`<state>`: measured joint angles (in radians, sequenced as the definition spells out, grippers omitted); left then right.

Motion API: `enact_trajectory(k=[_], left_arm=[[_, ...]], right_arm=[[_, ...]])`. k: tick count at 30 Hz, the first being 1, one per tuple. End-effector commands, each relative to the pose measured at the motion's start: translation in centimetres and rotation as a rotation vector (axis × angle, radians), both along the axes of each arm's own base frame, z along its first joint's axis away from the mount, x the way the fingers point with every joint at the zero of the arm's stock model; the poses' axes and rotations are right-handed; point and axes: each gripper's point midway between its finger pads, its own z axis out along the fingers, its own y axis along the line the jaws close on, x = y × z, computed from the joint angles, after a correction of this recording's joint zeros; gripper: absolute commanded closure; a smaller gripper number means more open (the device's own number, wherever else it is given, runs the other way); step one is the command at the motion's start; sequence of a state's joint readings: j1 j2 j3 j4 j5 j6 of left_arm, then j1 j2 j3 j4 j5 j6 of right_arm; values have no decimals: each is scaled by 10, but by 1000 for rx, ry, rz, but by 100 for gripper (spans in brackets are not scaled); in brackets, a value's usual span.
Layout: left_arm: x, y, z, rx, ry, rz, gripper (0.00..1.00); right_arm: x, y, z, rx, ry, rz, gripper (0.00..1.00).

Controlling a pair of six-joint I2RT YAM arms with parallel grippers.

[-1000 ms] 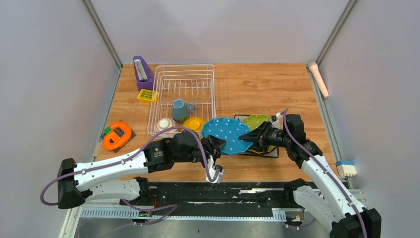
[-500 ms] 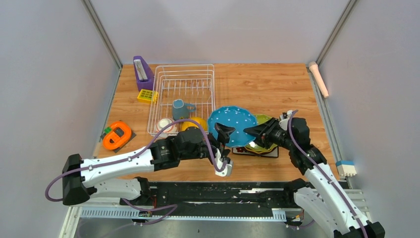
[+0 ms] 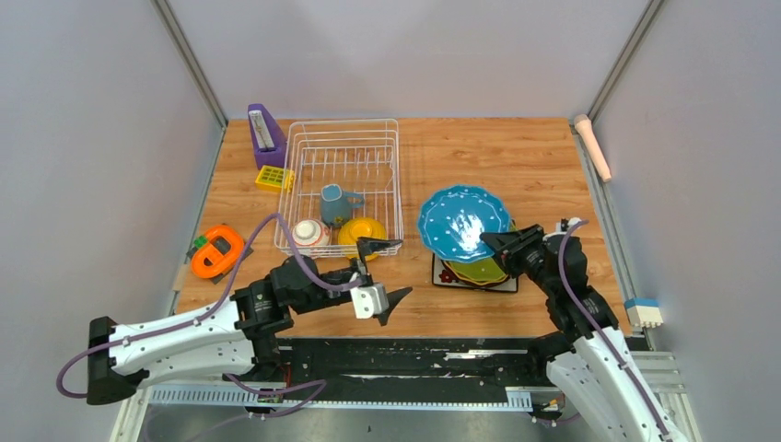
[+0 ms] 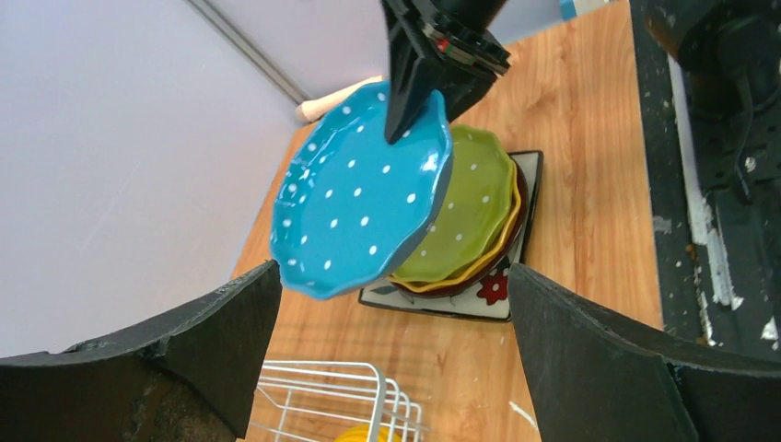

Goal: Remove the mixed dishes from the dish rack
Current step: Place the plate at the center of the board.

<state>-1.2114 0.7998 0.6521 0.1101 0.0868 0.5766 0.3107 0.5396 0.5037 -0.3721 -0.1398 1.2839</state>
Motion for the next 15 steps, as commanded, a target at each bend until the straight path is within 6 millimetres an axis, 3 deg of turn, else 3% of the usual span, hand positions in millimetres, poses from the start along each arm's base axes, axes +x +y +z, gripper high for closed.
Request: enact_trajectory(k=[1,6,10,11,15], left_arm=[[-1,13,30,-180,126,60,0],[32,42,55,-359,240,304,0],[68,74,68,-569,353,583,0],[78,87,68,-608,367,678,0],[104,105,60,-665,428,918,0]], right_arm=[[9,-29,45,-12,-171,-164,100],[1,-59,29,-104,-128,-292,100],[-3,-70,15,-142,-91,-333,100],[-3,-72,12,-149,-85,-344,100],[-4,-77,4,-178,-60,-361,100]])
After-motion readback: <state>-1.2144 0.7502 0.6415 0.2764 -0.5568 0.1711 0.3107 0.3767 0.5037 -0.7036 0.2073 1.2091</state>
